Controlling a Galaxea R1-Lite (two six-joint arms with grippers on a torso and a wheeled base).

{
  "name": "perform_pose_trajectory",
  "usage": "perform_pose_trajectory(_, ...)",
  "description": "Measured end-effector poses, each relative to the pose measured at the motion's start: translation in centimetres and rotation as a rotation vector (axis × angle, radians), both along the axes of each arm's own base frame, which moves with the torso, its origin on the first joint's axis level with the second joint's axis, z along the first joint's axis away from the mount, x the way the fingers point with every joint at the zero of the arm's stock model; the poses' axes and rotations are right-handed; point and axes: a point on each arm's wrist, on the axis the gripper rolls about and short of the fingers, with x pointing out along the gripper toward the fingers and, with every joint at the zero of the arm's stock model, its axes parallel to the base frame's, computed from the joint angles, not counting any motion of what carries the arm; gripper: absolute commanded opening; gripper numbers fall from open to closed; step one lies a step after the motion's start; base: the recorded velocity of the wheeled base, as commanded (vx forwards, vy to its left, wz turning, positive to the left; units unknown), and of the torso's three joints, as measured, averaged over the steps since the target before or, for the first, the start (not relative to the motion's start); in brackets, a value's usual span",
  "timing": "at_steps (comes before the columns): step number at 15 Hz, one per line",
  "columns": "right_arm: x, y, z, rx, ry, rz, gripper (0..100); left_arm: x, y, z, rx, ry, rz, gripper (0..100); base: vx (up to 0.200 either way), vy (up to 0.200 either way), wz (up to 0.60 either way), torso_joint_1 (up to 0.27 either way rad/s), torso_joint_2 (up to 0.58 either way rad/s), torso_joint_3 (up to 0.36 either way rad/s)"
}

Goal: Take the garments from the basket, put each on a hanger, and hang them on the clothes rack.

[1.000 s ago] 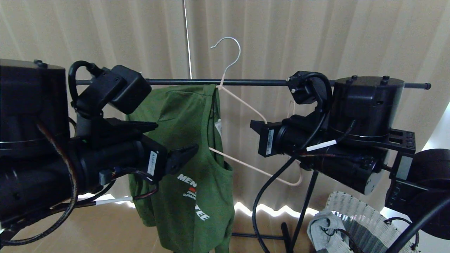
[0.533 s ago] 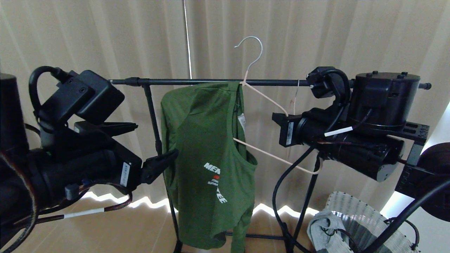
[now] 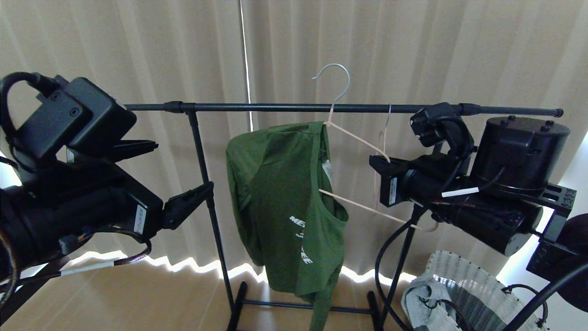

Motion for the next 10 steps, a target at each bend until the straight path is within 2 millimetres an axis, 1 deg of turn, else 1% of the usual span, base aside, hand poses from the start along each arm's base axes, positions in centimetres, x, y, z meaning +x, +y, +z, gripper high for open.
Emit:
perform_pose_trajectory(1,-0.1,-0.1,-0.3,-0.008,-0.003,0.006,0,0.1,0.0,0.0,0.012,-0.002,-0.009,100,0.000,0.000,0.00,0.000,0.00,0.000)
perform_pose_trajectory(3,-0.5,-0.2,-0.7,-0.021,-0.042,0.063,0,0.3,0.0,-0.2,0.086,-0.025,-0.096,100,0.000,0.000,0.00,0.000,0.00,0.000)
perform_pose_trajectory(6,-0.9,-0.4,-1.4,-0.050,-0.045,0.094,0,1.1,0.0,-0.2,0.125,-0.035,-0.103,100,0.000,0.000,0.00,0.000,0.00,0.000)
perform_pose_trajectory(8,-1.4,-0.7,-2.2,-0.067,-0.021,0.102,0,1.8,-0.2,-0.2,0.124,-0.046,-0.098,100,0.000,0.000,0.00,0.000,0.00,0.000)
perform_pose_trajectory(10,-1.9,-0.9,-2.4,-0.055,-0.037,0.141,0,2.0,-0.3,-0.6,0.130,-0.033,-0.103,100,0.000,0.000,0.00,0.000,0.00,0.000)
